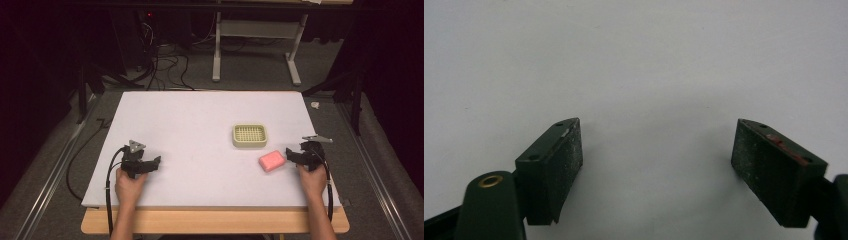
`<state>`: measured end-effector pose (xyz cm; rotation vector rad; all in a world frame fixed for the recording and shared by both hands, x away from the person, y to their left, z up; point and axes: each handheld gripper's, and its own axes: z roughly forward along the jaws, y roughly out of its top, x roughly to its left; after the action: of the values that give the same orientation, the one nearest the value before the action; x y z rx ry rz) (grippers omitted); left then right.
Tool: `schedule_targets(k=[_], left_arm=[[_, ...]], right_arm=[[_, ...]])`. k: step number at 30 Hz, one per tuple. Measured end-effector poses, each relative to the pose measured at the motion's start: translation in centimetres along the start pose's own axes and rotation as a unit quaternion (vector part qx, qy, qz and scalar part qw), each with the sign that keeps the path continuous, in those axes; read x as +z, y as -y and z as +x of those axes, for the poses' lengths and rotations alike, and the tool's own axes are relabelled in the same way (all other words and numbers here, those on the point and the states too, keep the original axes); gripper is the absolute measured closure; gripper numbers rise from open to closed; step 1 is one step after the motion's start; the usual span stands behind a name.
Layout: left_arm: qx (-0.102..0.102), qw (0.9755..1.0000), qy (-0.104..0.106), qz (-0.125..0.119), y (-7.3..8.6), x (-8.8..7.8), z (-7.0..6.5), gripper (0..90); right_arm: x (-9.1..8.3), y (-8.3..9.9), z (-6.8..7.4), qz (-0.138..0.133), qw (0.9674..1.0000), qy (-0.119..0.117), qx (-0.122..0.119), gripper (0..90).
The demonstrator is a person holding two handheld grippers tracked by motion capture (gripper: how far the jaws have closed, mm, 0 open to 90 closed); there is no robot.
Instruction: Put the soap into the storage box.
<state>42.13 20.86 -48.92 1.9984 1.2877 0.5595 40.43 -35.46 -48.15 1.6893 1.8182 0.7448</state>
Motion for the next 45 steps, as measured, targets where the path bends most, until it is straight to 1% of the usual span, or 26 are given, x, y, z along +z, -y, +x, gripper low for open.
schedule_targets(k=[9,24,27,28,29,33,37,41,42,43,44,45], left_arm=[[0.0,1.0,-0.001,0.0,0.0,-0.01,-0.01,21.1],[0.0,1.0,0.0,0.0,0.0,0.0,0.01,21.1],[0.0,1.0,0.0,0.0,0.0,-0.01,0.0,21.1],[-0.001,1.0,0.0,0.0,0.0,0.0,0.01,21.1],[-0.001,1.0,0.0,0.0,0.0,0.0,0.01,21.1],[-0.001,1.0,0.0,0.0,0.0,0.0,0.0,21.0],[-0.001,1.0,0.0,0.0,0.0,0.0,0.0,21.0],[0.0,1.0,-0.002,-0.001,0.0,0.0,-0.03,21.0],[0.0,1.0,-0.001,0.0,0.0,-0.01,-0.01,21.0],[0.0,1.0,-0.001,0.0,-0.01,-0.01,-0.01,21.0],[0.0,1.0,-0.001,0.0,-0.01,-0.01,-0.01,21.0],[0.0,1.0,-0.001,0.0,0.0,-0.01,-0.01,21.0]], right_arm=[[-0.06,0.04,0.11,-0.001,1.0,0.001,-0.006,23.1],[-0.02,0.02,0.07,-0.001,1.0,0.0,-0.003,23.1],[-0.03,0.02,0.12,-0.001,1.0,0.001,-0.004,23.4],[-0.04,0.01,0.16,-0.001,1.0,0.002,-0.008,23.8],[-0.02,-0.01,0.12,0.0,1.0,0.0,-0.006,23.7],[-0.04,-0.08,0.04,0.003,1.0,-0.004,-0.004,22.4],[0.0,-0.12,0.07,0.004,1.0,-0.001,-0.003,21.0],[-0.05,-0.12,0.18,0.005,1.0,0.002,-0.008,18.2],[-0.11,-0.11,0.21,0.008,0.9999,-0.006,-0.007,17.6],[-0.15,-0.09,0.25,0.01,0.9999,-0.009,-0.007,17.5],[-0.15,-0.09,0.25,0.01,0.9999,-0.009,-0.007,17.5],[-0.27,-0.05,0.33,0.007,0.9998,-0.009,-0.013,17.3]])
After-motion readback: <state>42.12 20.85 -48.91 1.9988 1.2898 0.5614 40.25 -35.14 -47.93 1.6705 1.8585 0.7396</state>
